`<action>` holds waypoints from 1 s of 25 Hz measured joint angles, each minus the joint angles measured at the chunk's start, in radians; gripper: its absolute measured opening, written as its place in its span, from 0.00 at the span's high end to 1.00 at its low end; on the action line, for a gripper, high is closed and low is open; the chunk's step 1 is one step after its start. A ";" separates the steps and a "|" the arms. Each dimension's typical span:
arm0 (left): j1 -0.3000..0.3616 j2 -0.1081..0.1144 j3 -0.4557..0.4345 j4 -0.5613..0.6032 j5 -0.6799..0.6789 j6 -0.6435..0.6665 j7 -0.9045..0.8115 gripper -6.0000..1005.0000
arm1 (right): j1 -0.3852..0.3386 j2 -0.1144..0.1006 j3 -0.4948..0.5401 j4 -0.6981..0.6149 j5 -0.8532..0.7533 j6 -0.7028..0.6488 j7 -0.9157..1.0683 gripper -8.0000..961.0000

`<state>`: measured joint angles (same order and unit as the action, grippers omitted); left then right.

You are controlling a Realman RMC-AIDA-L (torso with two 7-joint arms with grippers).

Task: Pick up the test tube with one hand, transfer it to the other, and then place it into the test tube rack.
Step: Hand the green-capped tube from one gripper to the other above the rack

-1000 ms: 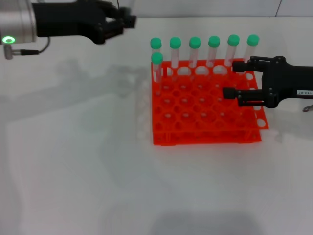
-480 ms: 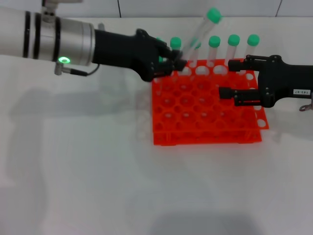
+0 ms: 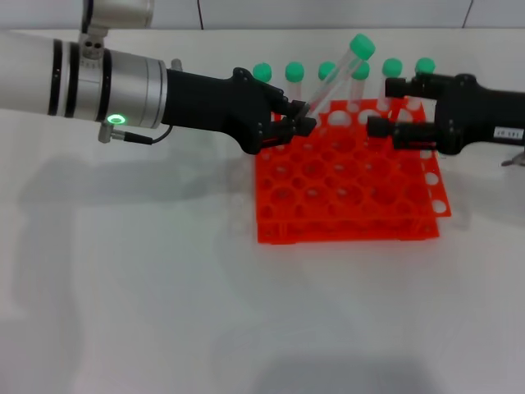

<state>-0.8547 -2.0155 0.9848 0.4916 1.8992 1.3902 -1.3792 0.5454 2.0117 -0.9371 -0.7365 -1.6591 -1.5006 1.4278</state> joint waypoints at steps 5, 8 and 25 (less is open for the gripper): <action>0.004 -0.008 0.000 0.006 0.001 0.000 0.011 0.75 | 0.011 -0.002 0.032 0.001 0.012 0.000 0.072 0.29; 0.010 -0.010 -0.001 0.007 -0.005 0.000 0.022 0.74 | 0.013 0.000 0.040 0.037 0.059 0.003 0.074 0.29; 0.007 -0.022 -0.001 0.007 -0.007 -0.010 0.035 0.73 | 0.061 0.016 0.014 0.431 0.391 -0.050 -0.215 0.30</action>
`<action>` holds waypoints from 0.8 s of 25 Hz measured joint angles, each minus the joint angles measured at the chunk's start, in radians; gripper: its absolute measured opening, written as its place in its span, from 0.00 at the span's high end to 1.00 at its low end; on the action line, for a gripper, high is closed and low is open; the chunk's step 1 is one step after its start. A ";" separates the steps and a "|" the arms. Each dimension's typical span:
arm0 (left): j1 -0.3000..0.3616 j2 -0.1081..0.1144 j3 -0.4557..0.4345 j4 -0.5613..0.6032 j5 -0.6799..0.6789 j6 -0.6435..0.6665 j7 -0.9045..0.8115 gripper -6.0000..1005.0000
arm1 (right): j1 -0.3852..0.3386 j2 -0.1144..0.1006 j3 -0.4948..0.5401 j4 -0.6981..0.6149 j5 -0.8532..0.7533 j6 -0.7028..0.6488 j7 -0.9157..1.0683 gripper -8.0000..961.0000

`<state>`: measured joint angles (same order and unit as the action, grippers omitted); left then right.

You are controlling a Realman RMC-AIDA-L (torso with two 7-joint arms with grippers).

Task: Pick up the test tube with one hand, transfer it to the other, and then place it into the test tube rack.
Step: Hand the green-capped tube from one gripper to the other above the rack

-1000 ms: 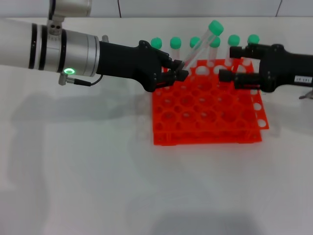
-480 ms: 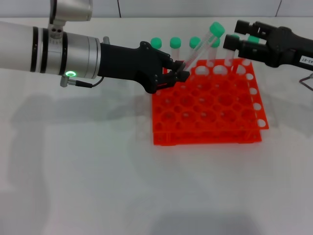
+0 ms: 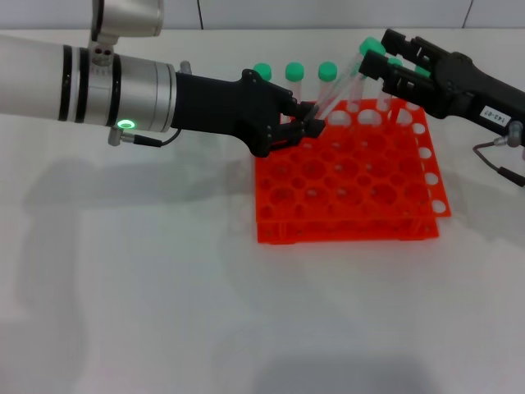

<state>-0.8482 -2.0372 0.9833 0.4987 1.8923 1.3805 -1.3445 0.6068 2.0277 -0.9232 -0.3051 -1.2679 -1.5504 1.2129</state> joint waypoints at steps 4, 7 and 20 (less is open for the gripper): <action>-0.004 0.000 -0.003 0.000 -0.001 -0.001 -0.001 0.72 | 0.020 0.000 -0.008 0.083 0.069 -0.041 -0.087 0.30; -0.004 -0.001 -0.004 0.000 -0.001 -0.002 -0.001 0.72 | 0.029 0.000 -0.009 0.134 0.109 -0.064 -0.139 0.30; -0.015 -0.013 -0.001 0.002 -0.001 -0.022 0.002 0.71 | 0.057 0.000 -0.006 0.220 0.122 -0.049 -0.221 0.31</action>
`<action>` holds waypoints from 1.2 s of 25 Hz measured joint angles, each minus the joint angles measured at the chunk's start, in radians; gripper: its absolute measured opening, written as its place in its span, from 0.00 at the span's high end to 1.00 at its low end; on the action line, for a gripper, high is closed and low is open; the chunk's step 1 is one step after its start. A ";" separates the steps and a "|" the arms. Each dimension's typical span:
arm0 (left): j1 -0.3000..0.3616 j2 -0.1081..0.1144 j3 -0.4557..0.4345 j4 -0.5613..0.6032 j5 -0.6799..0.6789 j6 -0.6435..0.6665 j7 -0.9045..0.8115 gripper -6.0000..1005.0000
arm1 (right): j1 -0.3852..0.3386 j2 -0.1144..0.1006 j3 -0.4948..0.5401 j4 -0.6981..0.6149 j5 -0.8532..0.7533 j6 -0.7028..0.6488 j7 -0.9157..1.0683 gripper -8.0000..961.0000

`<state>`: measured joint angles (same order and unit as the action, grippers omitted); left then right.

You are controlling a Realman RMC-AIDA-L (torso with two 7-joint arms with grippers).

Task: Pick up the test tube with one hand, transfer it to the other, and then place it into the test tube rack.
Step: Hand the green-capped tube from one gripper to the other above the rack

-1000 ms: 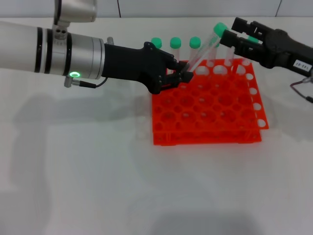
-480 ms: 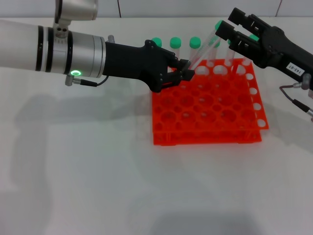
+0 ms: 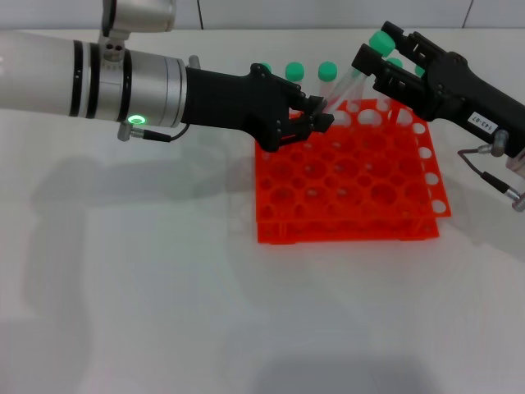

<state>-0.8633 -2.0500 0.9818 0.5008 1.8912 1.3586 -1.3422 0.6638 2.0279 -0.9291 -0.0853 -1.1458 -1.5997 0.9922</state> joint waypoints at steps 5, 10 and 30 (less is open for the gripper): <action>0.000 -0.001 0.001 0.001 0.000 -0.002 0.000 0.70 | 0.000 0.000 0.005 0.003 0.000 0.005 -0.003 0.31; 0.000 -0.003 0.001 0.001 0.001 -0.002 0.000 0.70 | 0.000 0.000 0.006 0.000 0.000 0.006 -0.004 0.31; -0.006 -0.006 0.002 0.002 0.002 -0.009 -0.021 0.68 | 0.009 0.000 0.006 -0.009 0.010 0.035 -0.004 0.73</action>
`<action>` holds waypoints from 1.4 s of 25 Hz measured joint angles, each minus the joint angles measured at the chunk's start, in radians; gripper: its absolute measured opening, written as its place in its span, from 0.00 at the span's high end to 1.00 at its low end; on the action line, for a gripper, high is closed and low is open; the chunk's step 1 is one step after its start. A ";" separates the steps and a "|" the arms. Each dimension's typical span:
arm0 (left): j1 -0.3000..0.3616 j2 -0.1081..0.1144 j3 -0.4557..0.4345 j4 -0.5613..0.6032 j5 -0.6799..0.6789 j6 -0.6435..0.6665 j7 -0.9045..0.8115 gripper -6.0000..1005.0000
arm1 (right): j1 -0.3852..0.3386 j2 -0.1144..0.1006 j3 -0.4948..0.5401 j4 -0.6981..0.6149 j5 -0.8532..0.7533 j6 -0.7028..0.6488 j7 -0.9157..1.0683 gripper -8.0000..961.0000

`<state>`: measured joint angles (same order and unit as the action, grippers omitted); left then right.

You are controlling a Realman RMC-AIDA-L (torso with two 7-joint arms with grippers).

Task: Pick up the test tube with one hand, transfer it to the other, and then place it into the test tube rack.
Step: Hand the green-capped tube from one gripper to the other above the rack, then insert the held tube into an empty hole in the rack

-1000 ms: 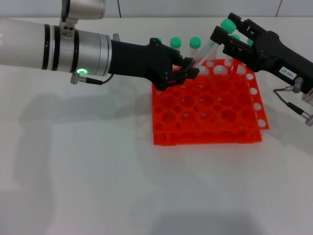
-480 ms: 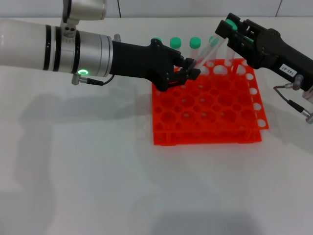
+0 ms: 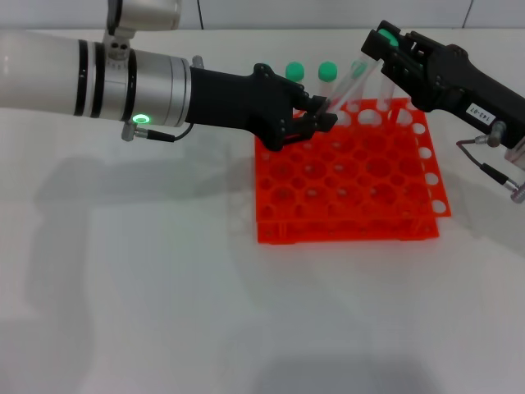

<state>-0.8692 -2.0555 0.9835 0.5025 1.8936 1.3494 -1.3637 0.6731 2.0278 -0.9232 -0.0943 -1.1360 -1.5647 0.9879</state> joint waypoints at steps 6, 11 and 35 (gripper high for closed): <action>0.014 -0.005 0.002 0.068 0.008 -0.006 -0.078 0.68 | 0.004 0.000 0.001 -0.003 -0.001 0.010 0.002 0.73; 0.017 -0.007 0.026 0.115 0.032 -0.007 -0.158 0.63 | 0.005 0.000 -0.003 -0.020 -0.001 0.022 0.009 0.73; 0.405 -0.022 0.058 0.658 0.026 0.039 -0.467 0.13 | 0.003 -0.009 -0.122 -0.163 -0.010 0.104 0.111 0.72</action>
<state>-0.4642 -2.0780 1.0415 1.1607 1.9201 1.3887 -1.8309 0.6763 2.0188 -1.0450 -0.2572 -1.1461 -1.4610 1.0989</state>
